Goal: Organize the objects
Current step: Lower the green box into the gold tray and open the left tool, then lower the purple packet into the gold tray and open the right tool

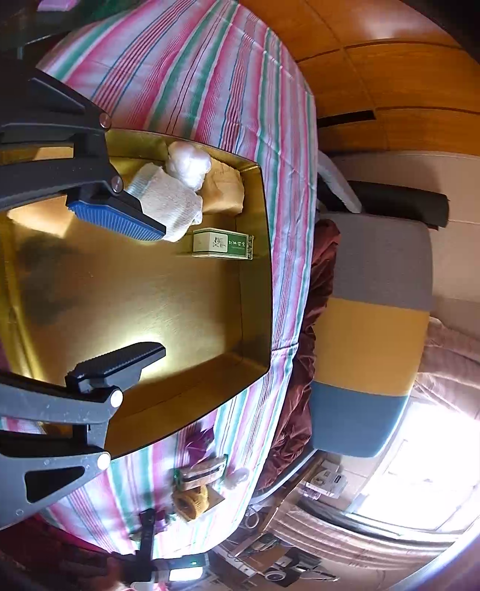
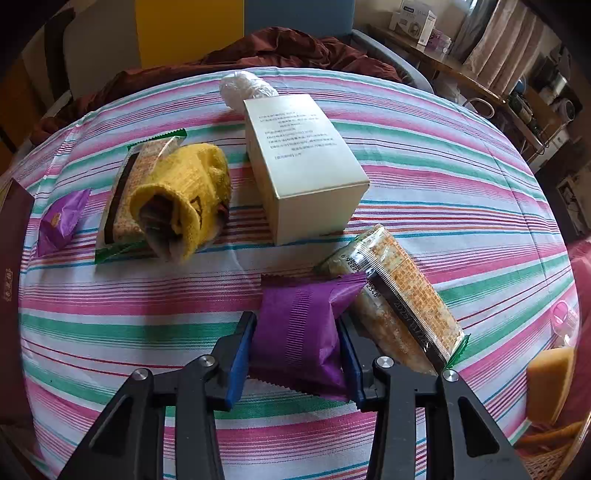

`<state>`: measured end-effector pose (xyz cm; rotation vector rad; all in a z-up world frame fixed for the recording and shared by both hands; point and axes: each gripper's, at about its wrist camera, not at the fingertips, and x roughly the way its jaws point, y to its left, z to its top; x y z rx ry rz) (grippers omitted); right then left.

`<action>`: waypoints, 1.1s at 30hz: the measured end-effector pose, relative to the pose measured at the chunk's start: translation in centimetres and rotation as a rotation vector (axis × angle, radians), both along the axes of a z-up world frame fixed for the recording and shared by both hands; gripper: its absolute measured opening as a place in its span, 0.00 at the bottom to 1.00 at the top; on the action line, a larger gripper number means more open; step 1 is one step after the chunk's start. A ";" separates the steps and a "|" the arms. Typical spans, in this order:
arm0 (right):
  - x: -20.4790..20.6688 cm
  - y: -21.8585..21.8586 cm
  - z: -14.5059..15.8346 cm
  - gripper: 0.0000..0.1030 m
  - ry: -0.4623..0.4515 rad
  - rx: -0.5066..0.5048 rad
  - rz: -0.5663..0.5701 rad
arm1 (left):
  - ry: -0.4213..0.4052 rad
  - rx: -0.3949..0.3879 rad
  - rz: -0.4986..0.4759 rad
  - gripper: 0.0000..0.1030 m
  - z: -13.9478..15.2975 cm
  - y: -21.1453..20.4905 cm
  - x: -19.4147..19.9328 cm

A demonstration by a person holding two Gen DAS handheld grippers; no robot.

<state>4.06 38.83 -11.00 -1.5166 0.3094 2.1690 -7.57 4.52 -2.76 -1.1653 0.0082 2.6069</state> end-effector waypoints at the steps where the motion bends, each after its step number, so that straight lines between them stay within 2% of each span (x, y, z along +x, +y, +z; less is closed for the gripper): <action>1: 0.2 0.1 0.2 0.43 0.005 -0.009 -0.002 | 0.011 -0.009 -0.004 0.56 0.2 0.1 0.5; 4: 0.3 0.1 0.5 0.43 0.028 -0.047 -0.006 | 0.030 -0.026 -0.007 0.57 0.5 0.2 1.3; 9: 0.3 -0.7 1.6 0.43 0.101 -0.103 0.020 | 0.009 -0.014 -0.003 0.57 0.1 -0.3 1.9; 14: 1.3 -1.2 4.8 0.43 0.247 -0.148 0.040 | -0.019 0.010 0.008 0.57 -0.5 -2.0 2.0; 18: 1.9 -2.5 7.9 0.43 0.341 -0.169 0.091 | -0.063 0.050 0.078 0.57 -1.1 -4.8 1.7; 22: -0.5 -8.4 11.2 0.43 0.411 -0.184 0.267 | -0.065 0.087 0.156 0.57 -0.8 -7.8 1.7; 25: -2.3 -14.4 12.1 0.44 0.422 -0.207 0.410 | -0.043 0.098 0.195 0.57 -0.2 -9.7 2.0; 29: -5.4 -22.6 10.7 0.44 0.387 -0.284 0.586 | -0.038 0.096 0.251 0.57 -0.1 -11.9 2.1; 33: -8.0 -29.5 7.5 0.44 0.300 -0.338 0.701 | -0.059 0.105 0.288 0.57 -1.0 -13.6 2.1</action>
